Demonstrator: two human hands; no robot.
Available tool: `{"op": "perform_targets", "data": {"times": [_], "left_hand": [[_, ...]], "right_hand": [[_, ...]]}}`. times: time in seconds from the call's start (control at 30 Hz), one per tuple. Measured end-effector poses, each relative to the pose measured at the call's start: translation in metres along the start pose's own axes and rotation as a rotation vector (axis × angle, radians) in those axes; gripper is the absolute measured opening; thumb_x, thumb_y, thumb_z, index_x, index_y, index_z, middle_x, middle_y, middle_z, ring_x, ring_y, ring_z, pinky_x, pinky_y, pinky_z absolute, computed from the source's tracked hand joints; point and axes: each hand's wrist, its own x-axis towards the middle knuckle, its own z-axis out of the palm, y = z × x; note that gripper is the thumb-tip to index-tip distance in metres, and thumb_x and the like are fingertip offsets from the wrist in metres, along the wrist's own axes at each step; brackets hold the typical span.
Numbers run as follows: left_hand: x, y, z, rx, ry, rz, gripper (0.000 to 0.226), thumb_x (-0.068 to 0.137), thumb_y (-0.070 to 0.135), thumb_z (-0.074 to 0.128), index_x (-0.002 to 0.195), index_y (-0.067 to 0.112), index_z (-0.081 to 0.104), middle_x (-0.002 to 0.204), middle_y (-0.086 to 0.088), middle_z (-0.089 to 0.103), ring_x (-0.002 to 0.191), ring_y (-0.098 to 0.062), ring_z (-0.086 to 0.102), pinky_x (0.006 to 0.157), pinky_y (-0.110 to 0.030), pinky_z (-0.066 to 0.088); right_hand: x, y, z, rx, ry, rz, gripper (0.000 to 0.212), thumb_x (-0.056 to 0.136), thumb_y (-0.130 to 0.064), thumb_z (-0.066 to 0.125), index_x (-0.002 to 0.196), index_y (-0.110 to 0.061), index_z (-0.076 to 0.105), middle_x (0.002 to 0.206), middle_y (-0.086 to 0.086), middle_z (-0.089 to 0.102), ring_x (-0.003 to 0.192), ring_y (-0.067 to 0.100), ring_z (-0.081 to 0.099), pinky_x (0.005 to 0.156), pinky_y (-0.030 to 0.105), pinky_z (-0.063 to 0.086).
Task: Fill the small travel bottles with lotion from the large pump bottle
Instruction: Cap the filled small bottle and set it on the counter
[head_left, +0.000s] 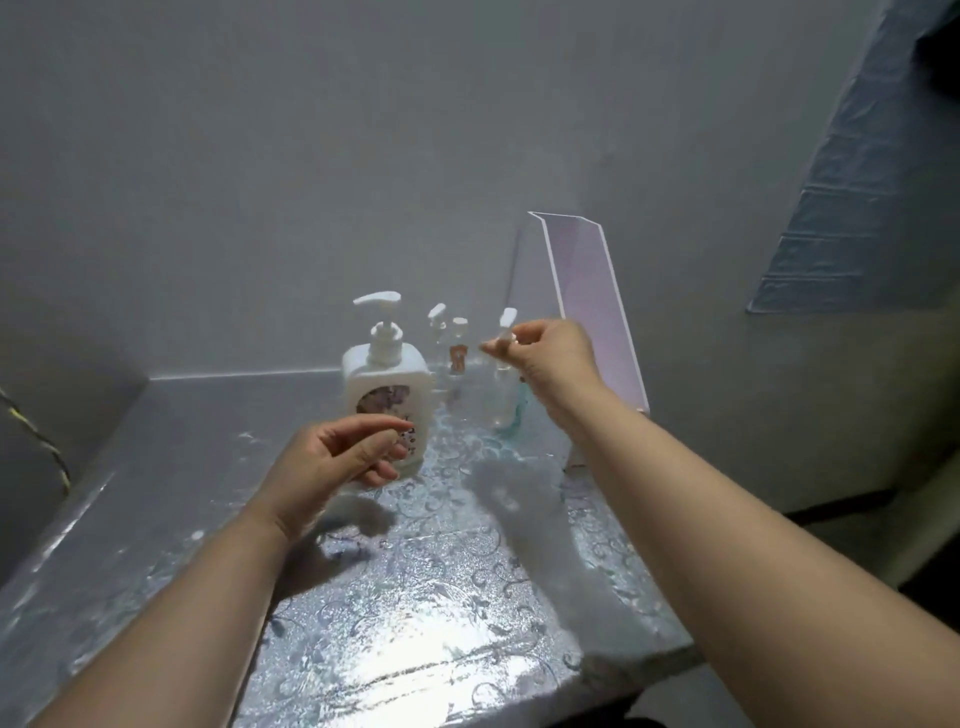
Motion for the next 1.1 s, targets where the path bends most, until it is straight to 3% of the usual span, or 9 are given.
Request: {"op": "perform_targets", "data": {"times": [0.1, 0.17, 0.4, 0.53, 0.7, 0.77, 0.9, 1.0, 1.1], "left_hand": [[0.0, -0.002, 0.0, 0.091, -0.048, -0.003, 0.064, 0.045, 0.073, 0.08, 0.096, 0.034, 0.077, 0.09, -0.009, 0.074, 0.075, -0.018, 0.068, 0.069, -0.024, 0.055], [0.001, -0.003, -0.001, 0.122, -0.063, -0.015, 0.064, 0.045, 0.075, 0.079, 0.097, 0.036, 0.076, 0.091, -0.009, 0.074, 0.078, -0.02, 0.068, 0.071, -0.025, 0.055], [0.001, -0.003, 0.0, 0.15, -0.075, -0.027, 0.049, 0.057, 0.067, 0.078, 0.096, 0.038, 0.076, 0.092, -0.008, 0.075, 0.082, -0.024, 0.069, 0.073, -0.028, 0.055], [0.0, -0.002, -0.001, 0.151, -0.076, -0.021, 0.062, 0.048, 0.075, 0.077, 0.097, 0.038, 0.076, 0.092, -0.007, 0.075, 0.081, -0.022, 0.069, 0.072, -0.027, 0.055], [0.001, -0.002, -0.001, 0.149, -0.064, 0.006, 0.063, 0.049, 0.074, 0.078, 0.097, 0.033, 0.076, 0.092, -0.008, 0.075, 0.081, -0.022, 0.069, 0.073, -0.028, 0.055], [0.001, -0.001, -0.001, 0.149, -0.059, 0.014, 0.065, 0.048, 0.075, 0.077, 0.098, 0.034, 0.076, 0.091, -0.007, 0.075, 0.081, -0.021, 0.07, 0.073, -0.027, 0.055], [0.0, -0.001, -0.001, 0.171, -0.04, 0.047, 0.064, 0.049, 0.077, 0.075, 0.097, 0.035, 0.076, 0.089, -0.005, 0.075, 0.078, -0.019, 0.069, 0.073, -0.028, 0.057], [0.0, 0.0, 0.0, 0.168, 0.024, 0.095, 0.059, 0.051, 0.075, 0.075, 0.093, 0.033, 0.076, 0.084, -0.005, 0.075, 0.072, -0.017, 0.068, 0.067, -0.025, 0.056], [-0.001, 0.003, 0.001, 0.138, 0.137, 0.159, 0.03, 0.065, 0.056, 0.077, 0.085, 0.033, 0.078, 0.078, -0.003, 0.075, 0.065, -0.013, 0.066, 0.062, -0.02, 0.054]], "right_hand": [[0.003, 0.014, 0.0, -0.212, 0.011, 0.003, 0.017, 0.076, -0.027, 0.078, 0.079, -0.01, 0.075, 0.06, 0.001, 0.059, 0.062, 0.016, 0.056, 0.063, 0.026, 0.041], [0.005, 0.02, 0.004, -0.274, 0.02, 0.017, 0.023, 0.078, -0.029, 0.076, 0.087, -0.008, 0.076, 0.072, 0.012, 0.071, 0.07, 0.023, 0.065, 0.065, 0.028, 0.046], [0.014, 0.032, 0.017, -0.267, 0.046, 0.115, 0.018, 0.081, -0.023, 0.075, 0.087, -0.007, 0.075, 0.08, 0.012, 0.073, 0.079, 0.026, 0.072, 0.073, 0.038, 0.057], [0.016, 0.033, 0.02, -0.276, 0.034, 0.109, 0.019, 0.082, -0.018, 0.072, 0.093, -0.003, 0.073, 0.091, 0.018, 0.073, 0.087, 0.032, 0.071, 0.084, 0.045, 0.057], [0.014, 0.033, 0.022, -0.299, 0.075, 0.041, 0.012, 0.078, -0.009, 0.066, 0.069, -0.015, 0.064, 0.09, 0.017, 0.069, 0.081, 0.034, 0.069, 0.075, 0.043, 0.059], [0.011, 0.028, 0.019, -0.371, 0.114, 0.004, 0.007, 0.077, -0.009, 0.064, 0.083, -0.012, 0.065, 0.105, 0.015, 0.064, 0.081, 0.031, 0.064, 0.069, 0.029, 0.052], [0.008, 0.019, 0.015, -0.435, 0.132, -0.065, 0.053, 0.082, -0.008, 0.057, 0.133, -0.014, 0.047, 0.134, 0.007, 0.037, 0.101, 0.029, 0.059, 0.084, 0.028, 0.047], [0.007, 0.004, 0.021, -0.434, 0.119, -0.153, 0.051, 0.082, -0.014, 0.06, 0.131, -0.018, 0.05, 0.131, 0.005, 0.039, 0.104, 0.025, 0.058, 0.092, 0.03, 0.047], [0.013, -0.011, 0.036, -0.467, 0.064, -0.218, 0.041, 0.084, -0.012, 0.059, 0.124, -0.019, 0.056, 0.129, 0.004, 0.043, 0.109, 0.024, 0.056, 0.086, 0.026, 0.042]]}}
